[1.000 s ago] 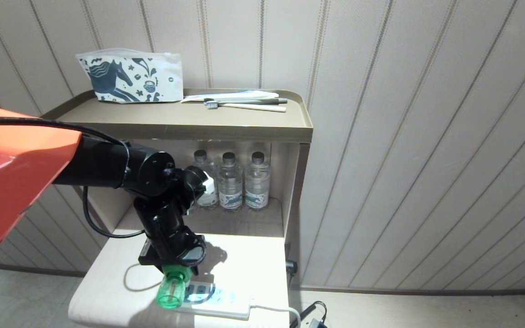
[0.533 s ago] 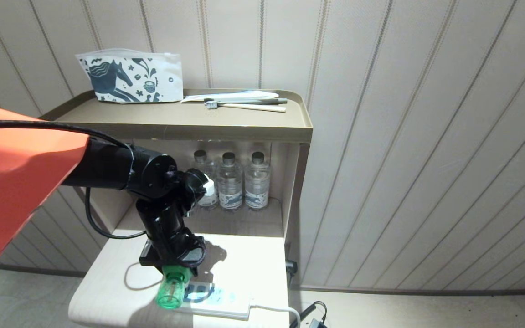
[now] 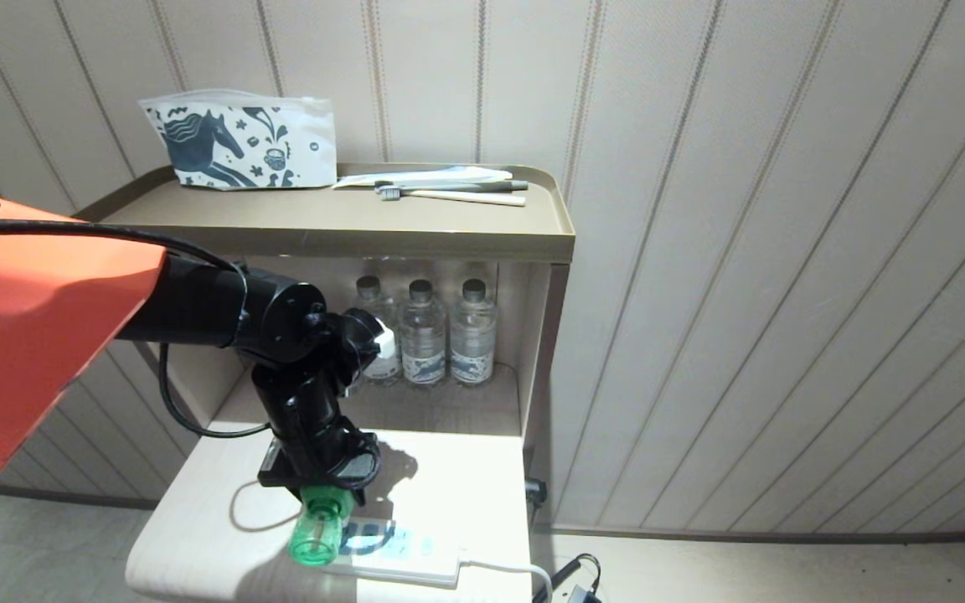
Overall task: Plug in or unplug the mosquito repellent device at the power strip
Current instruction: Insert the plug into the socket
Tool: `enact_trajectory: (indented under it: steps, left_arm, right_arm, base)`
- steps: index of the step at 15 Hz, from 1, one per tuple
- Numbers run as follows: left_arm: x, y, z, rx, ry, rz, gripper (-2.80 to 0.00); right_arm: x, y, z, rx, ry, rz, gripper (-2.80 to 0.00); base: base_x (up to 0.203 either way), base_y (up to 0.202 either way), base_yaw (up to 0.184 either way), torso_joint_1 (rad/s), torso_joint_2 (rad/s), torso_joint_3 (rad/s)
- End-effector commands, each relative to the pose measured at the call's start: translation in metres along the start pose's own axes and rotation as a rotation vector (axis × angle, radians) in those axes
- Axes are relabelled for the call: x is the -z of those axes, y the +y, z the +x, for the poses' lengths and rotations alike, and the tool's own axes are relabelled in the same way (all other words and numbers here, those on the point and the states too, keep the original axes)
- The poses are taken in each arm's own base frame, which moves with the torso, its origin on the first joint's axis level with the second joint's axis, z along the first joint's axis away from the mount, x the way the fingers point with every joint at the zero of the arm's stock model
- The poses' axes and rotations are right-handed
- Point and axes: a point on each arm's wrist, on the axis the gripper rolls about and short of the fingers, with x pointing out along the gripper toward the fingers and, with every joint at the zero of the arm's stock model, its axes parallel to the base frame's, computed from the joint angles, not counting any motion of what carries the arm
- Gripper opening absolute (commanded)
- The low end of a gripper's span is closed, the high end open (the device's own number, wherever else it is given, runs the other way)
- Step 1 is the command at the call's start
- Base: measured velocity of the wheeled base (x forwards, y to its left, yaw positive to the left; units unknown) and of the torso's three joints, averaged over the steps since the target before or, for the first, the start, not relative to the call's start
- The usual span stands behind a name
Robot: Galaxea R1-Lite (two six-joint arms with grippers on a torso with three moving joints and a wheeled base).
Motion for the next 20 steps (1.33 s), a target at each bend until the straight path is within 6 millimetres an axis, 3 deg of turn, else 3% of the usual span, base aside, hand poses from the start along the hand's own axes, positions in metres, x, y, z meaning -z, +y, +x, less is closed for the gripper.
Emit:
enact_trajectory:
  steps: [1,20]
  left_arm:
    - [0.001,0.001,-0.002,-0.001,0.000,-0.003,-2.80]
    - [0.007,-0.009,0.008,-0.007,0.029,0.023,-2.80]
  right_arm:
    - [0.000,0.000,0.000,-0.001,-0.001,0.000,-2.80]
    - [0.000,0.000,0.000,0.000,-0.001,0.000,-2.80]
  base:
    - [0.000,0.000,0.000,0.000,0.00,0.000]
    - [0.000,0.000,0.000,0.000,0.00,0.000]
